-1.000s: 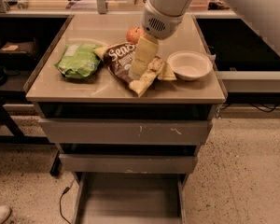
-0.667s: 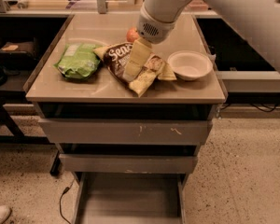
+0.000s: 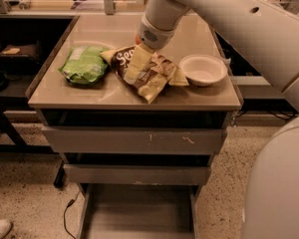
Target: Place brown chip bag into bottom drawer
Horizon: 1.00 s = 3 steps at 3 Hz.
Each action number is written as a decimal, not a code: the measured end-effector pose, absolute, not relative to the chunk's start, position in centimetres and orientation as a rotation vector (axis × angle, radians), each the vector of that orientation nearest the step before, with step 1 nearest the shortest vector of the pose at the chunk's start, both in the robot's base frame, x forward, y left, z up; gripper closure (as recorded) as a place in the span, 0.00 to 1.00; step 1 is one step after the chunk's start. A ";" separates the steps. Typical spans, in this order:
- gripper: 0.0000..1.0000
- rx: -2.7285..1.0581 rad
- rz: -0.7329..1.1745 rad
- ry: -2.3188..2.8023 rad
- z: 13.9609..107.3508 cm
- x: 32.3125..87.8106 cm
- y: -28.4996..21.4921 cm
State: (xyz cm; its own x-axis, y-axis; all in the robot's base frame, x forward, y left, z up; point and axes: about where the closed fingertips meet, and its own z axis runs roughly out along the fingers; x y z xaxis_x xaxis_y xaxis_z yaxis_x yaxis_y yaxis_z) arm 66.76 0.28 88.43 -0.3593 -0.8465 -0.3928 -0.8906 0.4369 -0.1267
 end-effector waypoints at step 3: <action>0.00 -1.476 0.195 2.343 84.8 68.2 1.6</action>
Offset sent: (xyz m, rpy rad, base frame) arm 0.0176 0.0161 -0.0243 -0.0042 0.0344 -0.0070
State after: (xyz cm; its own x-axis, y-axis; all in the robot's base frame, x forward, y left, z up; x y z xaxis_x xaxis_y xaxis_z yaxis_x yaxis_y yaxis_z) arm 68.25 1.56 84.76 -0.3871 -0.8426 -0.3744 -0.8929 0.4438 -0.0757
